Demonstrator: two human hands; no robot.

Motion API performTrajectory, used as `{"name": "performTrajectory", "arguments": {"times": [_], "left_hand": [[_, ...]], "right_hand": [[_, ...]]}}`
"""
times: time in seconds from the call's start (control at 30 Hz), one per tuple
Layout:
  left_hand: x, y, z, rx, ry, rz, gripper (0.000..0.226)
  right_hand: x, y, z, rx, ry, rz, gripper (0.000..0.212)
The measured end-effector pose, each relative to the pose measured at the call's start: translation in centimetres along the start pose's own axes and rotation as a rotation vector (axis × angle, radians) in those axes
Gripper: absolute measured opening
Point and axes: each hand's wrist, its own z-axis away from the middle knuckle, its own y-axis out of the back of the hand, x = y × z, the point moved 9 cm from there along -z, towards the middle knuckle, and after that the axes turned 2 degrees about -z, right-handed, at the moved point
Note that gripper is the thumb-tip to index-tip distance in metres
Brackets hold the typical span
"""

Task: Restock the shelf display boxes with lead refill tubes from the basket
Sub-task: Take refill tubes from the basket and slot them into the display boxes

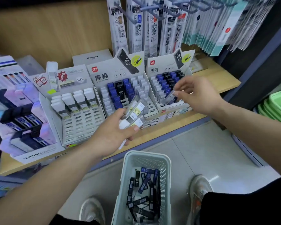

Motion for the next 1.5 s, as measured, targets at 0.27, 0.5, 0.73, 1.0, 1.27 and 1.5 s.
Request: {"name": "performTrajectory", "arguments": {"times": [0.27, 0.5, 0.73, 1.0, 1.27, 1.5], "left_hand": [[-1.1, -0.5, -1.6, -0.052, 0.019, 0.101, 0.024], [-2.0, -0.8, -1.9, -0.09, 0.025, 0.136, 0.022], [-1.5, -1.6, -1.3, -0.11, 0.019, 0.207, 0.023], [-1.2, -0.6, -1.4, -0.032, -0.007, 0.322, 0.024], [-1.2, -0.4, -1.3, -0.002, 0.021, 0.387, 0.025], [-1.3, 0.8, -1.2, 0.057, 0.036, 0.422, 0.019]], "right_hand": [[1.7, -2.9, -2.5, -0.076, 0.024, 0.189, 0.006], [1.3, -3.6, -2.8, -0.069, 0.143, 0.303, 0.01], [0.7, -4.6, -2.5, -0.056, 0.201, 0.432, 0.017], [-4.4, -7.2, 1.6, -0.252, -0.092, -0.313, 0.011], [-4.7, -9.7, 3.0, -0.314, -0.178, -0.548, 0.03], [-5.4, -8.5, 2.5, -0.289, -0.102, -0.547, 0.015]]}}
